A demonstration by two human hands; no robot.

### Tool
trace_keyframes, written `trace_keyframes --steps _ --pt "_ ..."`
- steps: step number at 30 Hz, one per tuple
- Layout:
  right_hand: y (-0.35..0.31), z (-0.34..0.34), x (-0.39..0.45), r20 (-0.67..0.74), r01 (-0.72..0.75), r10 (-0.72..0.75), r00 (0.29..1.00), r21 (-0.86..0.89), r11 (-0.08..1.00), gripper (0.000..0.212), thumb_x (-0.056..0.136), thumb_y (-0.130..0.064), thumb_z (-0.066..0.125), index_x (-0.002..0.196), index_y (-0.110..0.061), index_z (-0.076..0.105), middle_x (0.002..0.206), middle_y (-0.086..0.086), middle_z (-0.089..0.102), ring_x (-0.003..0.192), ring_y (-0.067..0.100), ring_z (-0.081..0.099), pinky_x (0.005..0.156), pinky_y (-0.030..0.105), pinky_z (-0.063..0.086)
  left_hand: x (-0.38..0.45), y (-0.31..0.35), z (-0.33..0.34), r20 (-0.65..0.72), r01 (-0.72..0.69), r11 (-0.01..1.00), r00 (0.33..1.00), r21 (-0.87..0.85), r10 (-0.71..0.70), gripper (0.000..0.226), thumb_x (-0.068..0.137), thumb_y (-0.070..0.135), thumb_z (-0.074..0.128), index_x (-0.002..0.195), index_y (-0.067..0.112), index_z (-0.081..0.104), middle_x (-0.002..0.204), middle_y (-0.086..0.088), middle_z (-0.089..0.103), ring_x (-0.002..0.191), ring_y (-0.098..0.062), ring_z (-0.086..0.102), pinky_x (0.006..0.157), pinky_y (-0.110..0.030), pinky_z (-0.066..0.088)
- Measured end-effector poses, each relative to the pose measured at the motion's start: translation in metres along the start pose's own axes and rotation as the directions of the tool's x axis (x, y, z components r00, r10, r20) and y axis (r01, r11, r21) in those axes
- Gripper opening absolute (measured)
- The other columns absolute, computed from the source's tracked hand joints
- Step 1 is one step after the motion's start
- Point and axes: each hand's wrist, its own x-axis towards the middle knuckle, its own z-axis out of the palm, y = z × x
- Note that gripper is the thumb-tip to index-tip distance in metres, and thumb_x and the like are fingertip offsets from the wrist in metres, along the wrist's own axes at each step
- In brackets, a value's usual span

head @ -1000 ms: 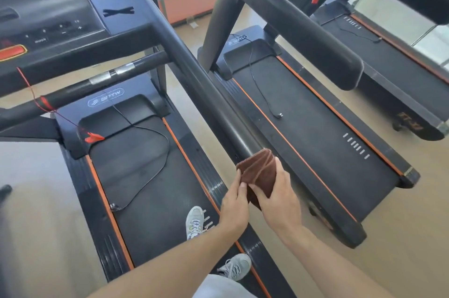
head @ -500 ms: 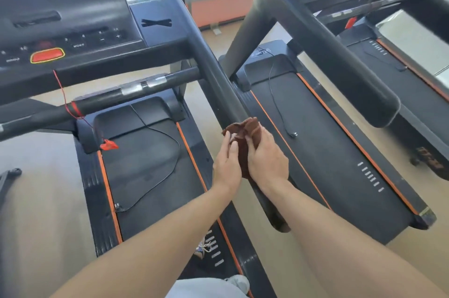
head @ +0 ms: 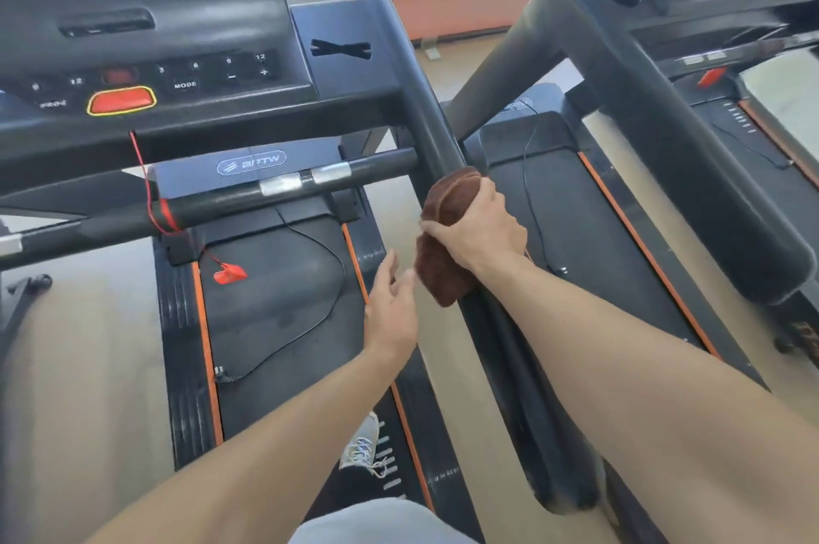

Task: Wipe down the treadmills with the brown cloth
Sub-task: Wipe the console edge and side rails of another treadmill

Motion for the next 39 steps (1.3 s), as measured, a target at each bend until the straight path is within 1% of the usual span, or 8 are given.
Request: trace_keyframes --steps 6,10,15,21,26,31,35,39 --pt "-0.032 0.013 0.037 -0.092 0.098 -0.111 0.990 -0.133 0.986 0.108 0.086 -0.063 0.071 0.160 -0.015 0.010 0.152 0.014 0.040 0.130 0.039 0.051 0.100 0.051 0.047 0.012 -0.015 -0.034 -0.063 0.061 0.998 0.996 -0.003 -0.061 0.050 0.106 0.029 0.053 0.154 0.026 0.041 0.151 0.008 0.051 0.121 0.000 0.048 0.101 -0.020 0.031" --pt "-0.033 0.026 0.041 -0.094 0.292 -0.355 0.930 -0.396 0.870 0.093 0.099 -0.046 0.060 0.165 -0.023 -0.002 0.171 0.017 0.006 0.150 0.049 0.023 0.118 0.057 0.032 0.014 -0.020 -0.040 -0.047 0.079 0.996 0.996 0.032 -0.078 0.050 0.105 0.031 0.054 0.153 0.030 0.042 0.149 0.013 0.052 0.119 -0.001 0.051 0.101 -0.024 0.033" --pt "-0.008 0.031 0.017 0.055 0.434 -0.521 0.852 -0.630 0.643 0.078 0.096 -0.034 0.056 0.164 -0.034 0.018 0.172 0.012 -0.014 0.153 0.055 -0.005 0.119 0.071 0.016 0.005 -0.015 -0.025 0.033 0.026 0.997 0.999 0.076 -0.029 0.046 0.106 0.028 0.051 0.152 0.028 0.042 0.147 0.013 0.051 0.106 0.011 0.050 0.097 -0.021 0.033" --pt "0.043 0.032 -0.054 0.110 0.474 -0.544 0.832 -0.650 0.593 0.066 0.101 -0.034 0.048 0.163 -0.028 0.027 0.170 0.012 -0.022 0.151 0.055 -0.018 0.115 0.075 0.014 -0.015 -0.018 0.000 0.045 0.023 0.990 0.999 0.136 -0.030 0.043 0.107 0.028 0.047 0.150 0.030 0.045 0.148 0.014 0.052 0.125 -0.005 0.050 0.109 -0.029 0.037" --pt "0.077 0.038 -0.103 0.089 0.431 -0.512 0.855 -0.671 0.603 0.064 0.104 -0.034 0.039 0.165 -0.022 0.020 0.168 0.015 -0.028 0.152 0.055 -0.017 0.116 0.074 0.017 -0.045 -0.030 0.020 0.054 -0.024 0.980 0.998 0.196 0.013 0.039 0.105 0.030 0.050 0.144 0.035 0.050 0.132 0.014 0.063 0.119 -0.011 0.056 0.105 -0.034 0.043" --pt "0.115 0.041 -0.145 0.044 0.409 -0.495 0.868 -0.627 0.663 0.066 0.103 -0.032 0.047 0.164 -0.024 0.022 0.170 0.014 -0.022 0.153 0.053 -0.012 0.117 0.072 0.019 -0.091 -0.046 0.037 0.055 -0.042 0.979 0.998 0.197 0.032 0.036 0.106 0.029 0.048 0.142 0.035 0.052 0.128 0.017 0.061 0.120 -0.009 0.055 0.097 -0.027 0.038" --pt "0.147 0.048 -0.177 -0.082 0.332 -0.440 0.894 -0.538 0.775 0.077 0.099 -0.029 0.059 0.164 -0.031 0.017 0.172 0.016 -0.002 0.151 0.053 0.015 0.110 0.065 0.037 -0.126 -0.062 0.051 0.032 -0.050 0.977 0.999 0.208 0.044 0.036 0.107 0.031 0.047 0.143 0.033 0.051 0.134 0.012 0.060 0.123 -0.012 0.054 0.097 -0.027 0.037" --pt "0.181 0.053 -0.205 -0.170 0.244 -0.327 0.929 -0.379 0.892 0.096 0.091 -0.037 0.073 0.163 -0.036 0.011 0.166 0.017 0.024 0.133 0.043 0.046 0.088 0.050 0.054 -0.163 -0.077 0.068 0.024 -0.070 0.972 0.997 0.223 0.067 0.035 0.107 0.034 0.046 0.142 0.034 0.049 0.126 0.015 0.058 0.122 -0.012 0.054 0.094 -0.026 0.036"
